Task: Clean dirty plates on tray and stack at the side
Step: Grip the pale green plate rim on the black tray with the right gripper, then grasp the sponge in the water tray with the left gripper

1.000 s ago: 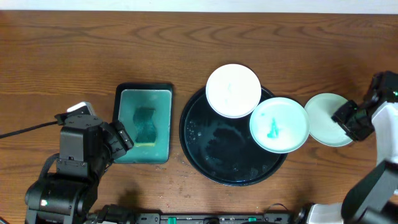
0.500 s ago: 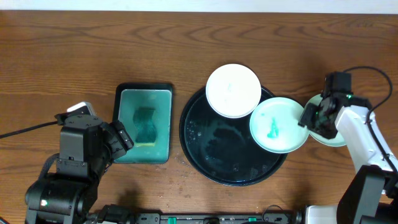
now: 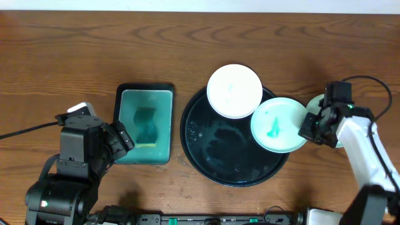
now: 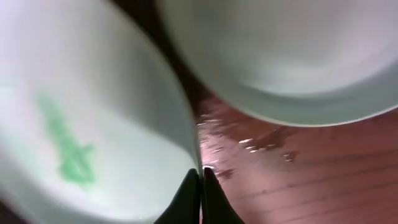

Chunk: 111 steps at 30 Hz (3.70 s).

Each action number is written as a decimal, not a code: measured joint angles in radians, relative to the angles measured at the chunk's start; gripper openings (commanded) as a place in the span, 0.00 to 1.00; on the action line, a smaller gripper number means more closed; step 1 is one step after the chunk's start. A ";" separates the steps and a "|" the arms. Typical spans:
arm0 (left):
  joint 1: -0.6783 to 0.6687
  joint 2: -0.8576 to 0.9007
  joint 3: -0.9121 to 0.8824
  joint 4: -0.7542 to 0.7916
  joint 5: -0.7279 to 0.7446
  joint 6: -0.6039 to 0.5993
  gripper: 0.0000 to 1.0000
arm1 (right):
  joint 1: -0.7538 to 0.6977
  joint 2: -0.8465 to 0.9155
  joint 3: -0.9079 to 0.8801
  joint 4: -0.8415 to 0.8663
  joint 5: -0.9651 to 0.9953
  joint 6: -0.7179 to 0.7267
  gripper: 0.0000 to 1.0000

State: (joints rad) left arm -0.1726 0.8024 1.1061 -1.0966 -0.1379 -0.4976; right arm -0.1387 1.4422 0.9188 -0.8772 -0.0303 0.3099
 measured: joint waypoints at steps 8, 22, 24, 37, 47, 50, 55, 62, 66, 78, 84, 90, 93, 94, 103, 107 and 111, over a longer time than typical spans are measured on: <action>0.000 0.000 0.000 0.000 0.000 0.000 0.83 | 0.199 -0.139 -0.002 0.006 -0.164 -0.024 0.01; 0.000 0.000 0.000 0.000 0.000 0.000 0.83 | 0.498 0.018 -0.196 0.208 -0.100 0.248 0.01; 0.000 0.000 0.000 0.000 0.000 0.000 0.83 | 0.497 0.017 -0.196 0.217 -0.094 0.245 0.01; 0.000 0.000 0.000 0.003 0.035 0.000 0.83 | 0.389 0.016 -0.181 0.194 -0.080 0.161 0.36; 0.000 0.087 -0.040 0.020 0.076 -0.003 0.66 | 0.338 -0.079 -0.095 0.193 -0.209 -0.093 0.33; 0.000 0.201 -0.098 0.054 0.101 0.040 0.65 | 0.338 -0.090 -0.095 0.184 -0.223 -0.115 0.32; 0.003 0.434 -0.135 0.156 0.113 0.104 0.65 | 0.338 -0.090 -0.095 0.164 -0.230 -0.131 0.32; 0.008 0.718 -0.135 0.330 0.141 0.148 0.60 | 0.338 -0.090 -0.095 0.137 -0.233 -0.136 0.31; 0.008 0.861 -0.136 0.370 0.176 0.173 0.54 | 0.338 -0.090 -0.095 0.133 -0.233 -0.136 0.31; 0.007 0.915 -0.132 0.378 0.231 0.188 0.07 | 0.338 -0.090 -0.095 0.126 -0.221 -0.131 0.24; 0.008 0.826 -0.127 0.277 0.218 0.188 0.07 | 0.338 -0.090 -0.095 0.099 -0.079 -0.017 0.24; 0.008 0.687 -0.097 0.256 0.213 0.188 0.07 | 0.338 -0.090 -0.095 0.119 -0.060 -0.017 0.24; 0.008 0.687 -0.105 0.287 0.209 0.188 0.07 | 0.338 -0.090 -0.095 0.122 -0.095 -0.063 0.25; 0.008 0.693 -0.118 0.318 0.206 0.188 0.07 | 0.338 -0.090 -0.095 0.123 -0.112 -0.080 0.26; 0.008 0.818 -0.262 0.477 0.187 0.189 0.07 | 0.338 -0.090 -0.095 0.130 -0.184 -0.132 0.31; 0.009 0.819 -0.251 0.453 0.187 0.188 0.07 | 0.338 -0.090 -0.095 0.142 -0.171 -0.107 0.32; 0.009 0.819 -0.181 0.294 0.186 0.188 0.07 | 0.338 -0.087 -0.097 0.164 -0.130 -0.072 0.33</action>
State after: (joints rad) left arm -0.1635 1.6211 0.9253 -0.8024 0.0479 -0.3092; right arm 0.1993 1.3548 0.8215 -0.7136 -0.1604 0.2375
